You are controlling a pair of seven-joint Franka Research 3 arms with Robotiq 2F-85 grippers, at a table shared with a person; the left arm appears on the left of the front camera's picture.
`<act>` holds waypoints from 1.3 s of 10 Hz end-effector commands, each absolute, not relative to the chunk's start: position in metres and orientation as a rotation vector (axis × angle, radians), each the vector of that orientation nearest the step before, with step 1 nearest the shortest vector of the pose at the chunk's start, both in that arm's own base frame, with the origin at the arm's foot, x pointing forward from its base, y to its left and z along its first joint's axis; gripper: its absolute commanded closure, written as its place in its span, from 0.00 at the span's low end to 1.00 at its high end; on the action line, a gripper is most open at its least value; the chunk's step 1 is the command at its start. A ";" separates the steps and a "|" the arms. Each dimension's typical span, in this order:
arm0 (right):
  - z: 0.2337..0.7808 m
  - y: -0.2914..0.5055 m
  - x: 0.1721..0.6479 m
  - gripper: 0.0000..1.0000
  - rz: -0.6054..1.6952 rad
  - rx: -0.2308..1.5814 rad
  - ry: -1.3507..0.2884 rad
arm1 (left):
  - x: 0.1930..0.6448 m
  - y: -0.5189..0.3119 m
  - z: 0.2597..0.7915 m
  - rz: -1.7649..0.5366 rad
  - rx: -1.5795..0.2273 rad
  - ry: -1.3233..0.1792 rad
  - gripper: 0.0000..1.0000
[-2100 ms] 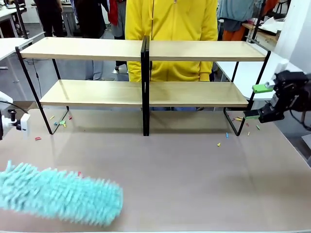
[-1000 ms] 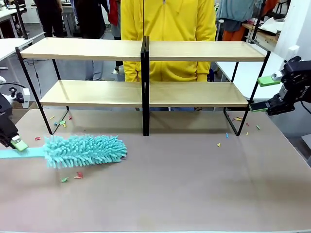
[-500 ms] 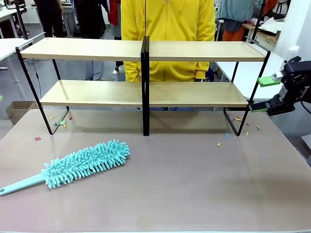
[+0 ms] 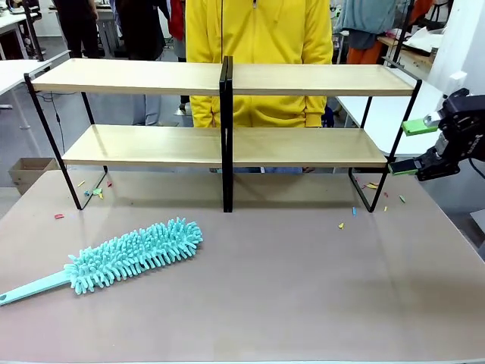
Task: Clean the shelves.
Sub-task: Place the Duster on the table.
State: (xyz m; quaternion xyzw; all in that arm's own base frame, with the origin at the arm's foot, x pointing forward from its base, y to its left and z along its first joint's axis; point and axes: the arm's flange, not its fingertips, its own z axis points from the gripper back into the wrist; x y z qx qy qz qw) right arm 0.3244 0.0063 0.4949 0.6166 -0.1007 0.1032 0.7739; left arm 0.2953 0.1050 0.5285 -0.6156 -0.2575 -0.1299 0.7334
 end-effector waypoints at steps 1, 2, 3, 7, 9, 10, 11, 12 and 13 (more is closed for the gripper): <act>0.495 0.009 0.325 0.00 0.233 1.364 -0.243 | 0.322 0.102 0.509 -0.212 -1.840 -0.300 0.00; 0.495 0.009 0.325 0.00 0.233 1.364 -0.243 | 0.295 0.105 0.528 -0.286 -1.354 -0.566 0.00; 0.495 0.009 0.325 0.00 0.233 1.364 -0.243 | 0.295 0.105 0.528 -0.286 -1.354 -0.566 0.00; 0.495 0.009 0.325 0.00 0.233 1.364 -0.243 | 0.295 0.105 0.528 -0.286 -1.354 -0.566 0.00; 0.495 0.009 0.325 0.00 0.233 1.364 -0.243 | 0.295 0.105 0.528 -0.286 -1.354 -0.566 0.00; 0.495 0.009 0.325 0.00 0.233 1.364 -0.243 | 0.295 0.105 0.528 -0.286 -1.354 -0.566 0.00; 0.495 0.009 0.325 0.00 0.233 1.364 -0.243 | 0.295 0.105 0.528 -0.286 -1.354 -0.566 0.00; 0.495 0.009 0.325 0.00 0.233 1.364 -0.243 | 0.295 0.105 0.528 -0.286 -1.354 -0.566 0.00; 0.495 0.009 0.325 0.00 0.233 1.364 -0.243 | 0.295 0.105 0.528 -0.286 -1.354 -0.566 0.00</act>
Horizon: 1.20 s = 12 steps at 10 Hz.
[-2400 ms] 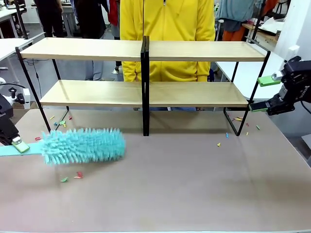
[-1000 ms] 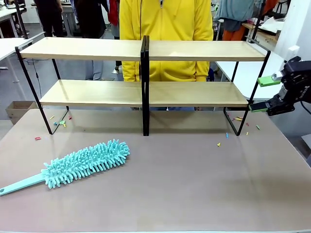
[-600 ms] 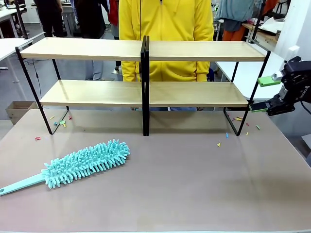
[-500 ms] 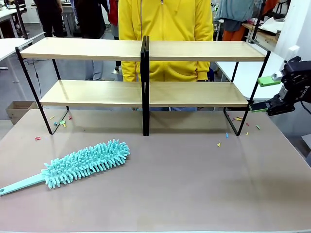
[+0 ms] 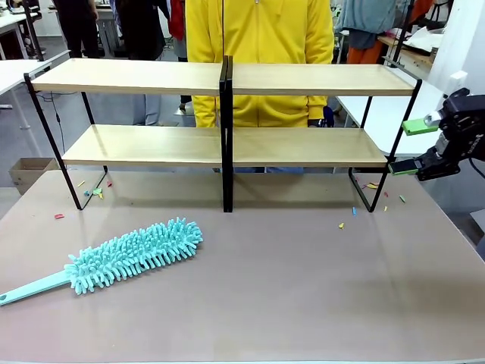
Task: Clean the shelves.
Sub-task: Place the Duster on the table.
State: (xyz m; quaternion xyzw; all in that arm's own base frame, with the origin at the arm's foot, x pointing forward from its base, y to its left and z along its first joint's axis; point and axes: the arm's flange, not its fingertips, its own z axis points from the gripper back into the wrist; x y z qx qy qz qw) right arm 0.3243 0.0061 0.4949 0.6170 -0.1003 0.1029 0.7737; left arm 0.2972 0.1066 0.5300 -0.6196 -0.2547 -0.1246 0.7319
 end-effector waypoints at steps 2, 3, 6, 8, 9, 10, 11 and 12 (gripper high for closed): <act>0.495 0.009 0.325 0.00 0.233 1.364 -0.243 | 0.295 0.105 0.528 -0.286 -1.354 -0.566 0.00; 0.495 0.009 0.325 0.00 0.233 1.364 -0.243 | 0.295 0.105 0.528 -0.286 -1.354 -0.566 0.00; 0.495 0.009 0.325 0.00 0.233 1.364 -0.243 | 0.295 0.105 0.528 -0.286 -1.354 -0.566 0.00; 0.495 0.009 0.325 0.00 0.233 1.364 -0.243 | 0.295 0.105 0.528 -0.286 -1.354 -0.566 0.00; 0.495 0.009 0.325 0.00 0.233 1.364 -0.243 | 0.295 0.105 0.528 -0.286 -1.354 -0.566 0.00; 0.495 0.009 0.325 0.00 0.233 1.364 -0.243 | 0.295 0.105 0.528 -0.286 -1.354 -0.566 0.00; 0.495 0.009 0.325 0.00 0.233 1.364 -0.243 | 0.295 0.105 0.528 -0.286 -1.354 -0.566 0.00; 0.495 0.009 0.325 0.00 0.233 1.364 -0.243 | 0.295 0.105 0.528 -0.286 -1.354 -0.566 0.00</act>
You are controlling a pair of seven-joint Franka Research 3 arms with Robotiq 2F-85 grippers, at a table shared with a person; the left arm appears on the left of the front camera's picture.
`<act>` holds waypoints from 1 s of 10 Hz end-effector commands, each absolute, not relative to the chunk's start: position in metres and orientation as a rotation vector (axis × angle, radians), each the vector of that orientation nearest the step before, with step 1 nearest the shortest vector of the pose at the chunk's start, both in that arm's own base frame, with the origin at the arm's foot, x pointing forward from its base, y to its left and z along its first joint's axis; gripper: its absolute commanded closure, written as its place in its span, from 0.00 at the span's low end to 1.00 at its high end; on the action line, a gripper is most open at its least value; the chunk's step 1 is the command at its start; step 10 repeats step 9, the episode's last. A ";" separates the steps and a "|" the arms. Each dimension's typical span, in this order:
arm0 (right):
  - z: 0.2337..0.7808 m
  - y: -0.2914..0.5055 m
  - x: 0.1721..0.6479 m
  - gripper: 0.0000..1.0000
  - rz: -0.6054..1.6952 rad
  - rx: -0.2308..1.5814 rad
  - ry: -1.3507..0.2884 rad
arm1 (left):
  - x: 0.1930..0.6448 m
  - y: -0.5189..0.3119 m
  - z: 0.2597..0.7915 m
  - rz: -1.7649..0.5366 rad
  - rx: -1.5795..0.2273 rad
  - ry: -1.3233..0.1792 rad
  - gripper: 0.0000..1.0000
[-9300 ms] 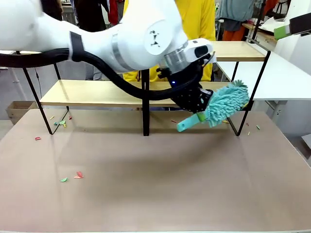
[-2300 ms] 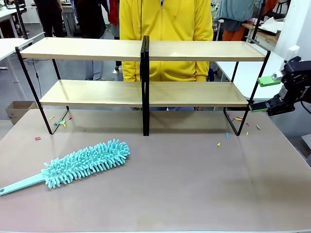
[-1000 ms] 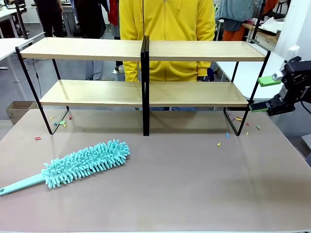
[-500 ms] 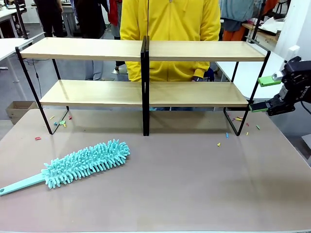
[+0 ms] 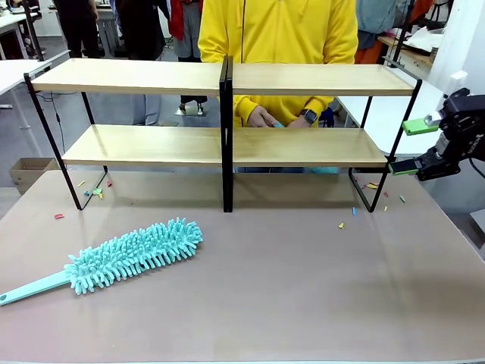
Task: Clean the shelves.
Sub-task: Place the Duster on the table.
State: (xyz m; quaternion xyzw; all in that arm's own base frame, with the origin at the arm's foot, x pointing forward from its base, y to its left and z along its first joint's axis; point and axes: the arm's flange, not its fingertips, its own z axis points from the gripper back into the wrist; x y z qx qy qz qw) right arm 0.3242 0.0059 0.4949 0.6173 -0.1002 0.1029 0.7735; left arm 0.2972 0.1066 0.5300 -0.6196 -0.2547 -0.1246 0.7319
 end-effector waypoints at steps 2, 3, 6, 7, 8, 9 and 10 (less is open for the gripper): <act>0.495 0.009 0.325 0.00 0.233 1.364 -0.243 | 0.295 0.105 0.528 -0.286 -1.354 -0.566 0.00; 0.495 0.009 0.325 0.00 0.233 1.364 -0.243 | 0.295 0.105 0.528 -0.286 -1.354 -0.566 0.00; 0.495 0.009 0.325 0.00 0.233 1.364 -0.243 | 0.295 0.105 0.528 -0.286 -1.354 -0.566 0.00; 0.495 0.009 0.325 0.00 0.233 1.364 -0.243 | 0.295 0.105 0.528 -0.286 -1.354 -0.566 0.00; 0.495 0.009 0.325 0.00 0.233 1.364 -0.243 | 0.295 0.105 0.528 -0.286 -1.354 -0.566 0.00; 0.495 0.009 0.325 0.00 0.233 1.364 -0.243 | 0.295 0.105 0.528 -0.286 -1.354 -0.566 0.00; 0.495 0.009 0.325 0.00 0.233 1.364 -0.243 | 0.295 0.105 0.528 -0.286 -1.354 -0.566 0.00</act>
